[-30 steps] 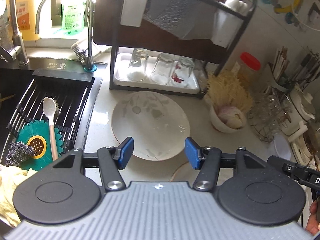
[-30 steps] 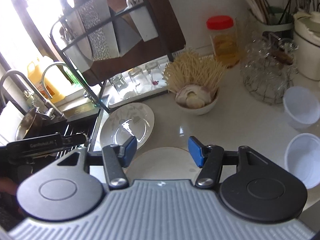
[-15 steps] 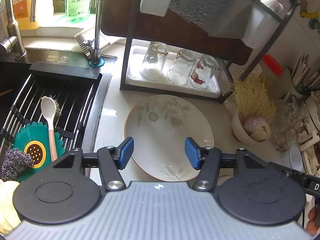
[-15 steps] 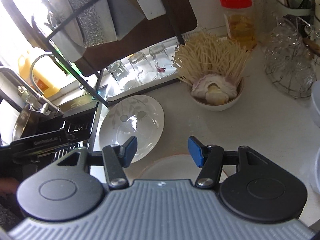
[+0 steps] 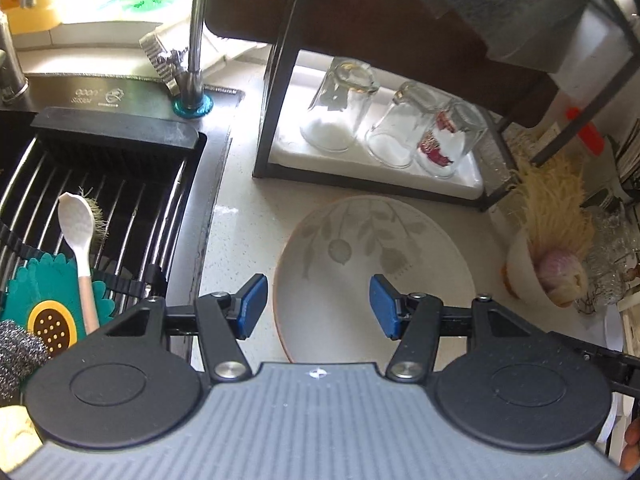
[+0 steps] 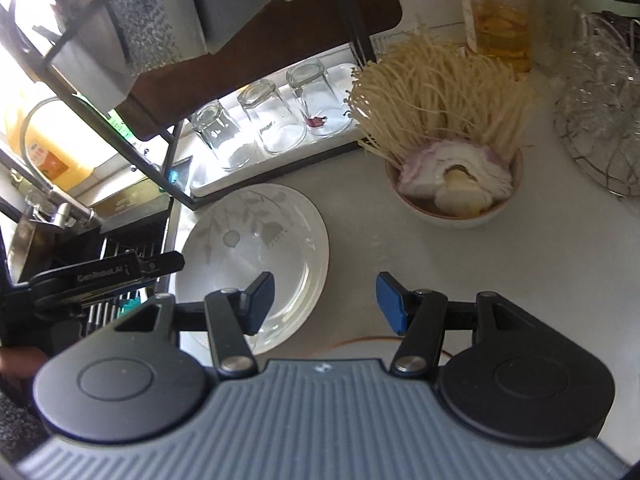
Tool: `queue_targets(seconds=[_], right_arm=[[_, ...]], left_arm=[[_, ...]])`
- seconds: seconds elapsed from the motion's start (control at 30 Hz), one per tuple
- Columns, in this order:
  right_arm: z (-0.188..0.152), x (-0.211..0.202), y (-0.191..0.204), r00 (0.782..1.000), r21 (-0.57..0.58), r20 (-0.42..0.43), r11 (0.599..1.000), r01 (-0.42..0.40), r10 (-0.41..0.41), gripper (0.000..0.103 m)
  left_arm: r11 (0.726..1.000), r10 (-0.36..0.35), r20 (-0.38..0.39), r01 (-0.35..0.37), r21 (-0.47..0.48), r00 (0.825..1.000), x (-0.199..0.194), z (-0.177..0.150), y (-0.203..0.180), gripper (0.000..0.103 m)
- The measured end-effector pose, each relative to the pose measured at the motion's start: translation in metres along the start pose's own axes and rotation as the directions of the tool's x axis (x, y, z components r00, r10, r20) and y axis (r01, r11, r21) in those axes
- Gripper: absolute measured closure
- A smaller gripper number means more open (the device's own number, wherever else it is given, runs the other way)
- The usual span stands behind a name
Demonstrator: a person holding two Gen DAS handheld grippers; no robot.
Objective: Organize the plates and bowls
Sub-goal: 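Close the left gripper on the plate rim while the right gripper closes beside it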
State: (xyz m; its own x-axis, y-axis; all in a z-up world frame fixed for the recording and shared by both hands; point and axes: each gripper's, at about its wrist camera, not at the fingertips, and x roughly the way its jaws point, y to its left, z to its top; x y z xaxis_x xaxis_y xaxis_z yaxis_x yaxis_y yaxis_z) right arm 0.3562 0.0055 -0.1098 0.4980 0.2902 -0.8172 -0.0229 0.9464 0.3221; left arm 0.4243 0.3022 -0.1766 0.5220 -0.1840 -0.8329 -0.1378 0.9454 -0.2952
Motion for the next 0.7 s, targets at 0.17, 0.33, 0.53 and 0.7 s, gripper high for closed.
queue_targets(seconds=[0.17, 0.33, 0.53, 0.7], right_arm=[[0.003, 0.028, 0.002, 0.999, 0.019, -0.03, 1.0, 0.012, -0.012, 0.044], [0.003, 0.058, -0.001, 0.997, 0.046, -0.058, 0.998, 0.043, -0.04, 0.047], [0.005, 0.078, 0.009, 0.993, -0.004, -0.057, 0.995, 0.103, -0.103, 0.049], [0.003, 0.089, 0.005, 0.99, 0.027, -0.083, 0.993, 0.118, -0.115, 0.057]], left_arm=[[0.999, 0.029, 0.016, -0.03, 0.039, 0.999, 0.011, 0.006, 0.005, 0.041], [0.999, 0.009, -0.004, -0.009, 0.041, 1.0, 0.025, 0.011, 0.008, 0.042], [1.0, 0.007, -0.025, -0.008, -0.001, 1.0, 0.037, 0.008, 0.009, 0.042], [0.999, 0.036, -0.009, -0.036, -0.035, 0.999, 0.044, 0.008, 0.016, 0.042]])
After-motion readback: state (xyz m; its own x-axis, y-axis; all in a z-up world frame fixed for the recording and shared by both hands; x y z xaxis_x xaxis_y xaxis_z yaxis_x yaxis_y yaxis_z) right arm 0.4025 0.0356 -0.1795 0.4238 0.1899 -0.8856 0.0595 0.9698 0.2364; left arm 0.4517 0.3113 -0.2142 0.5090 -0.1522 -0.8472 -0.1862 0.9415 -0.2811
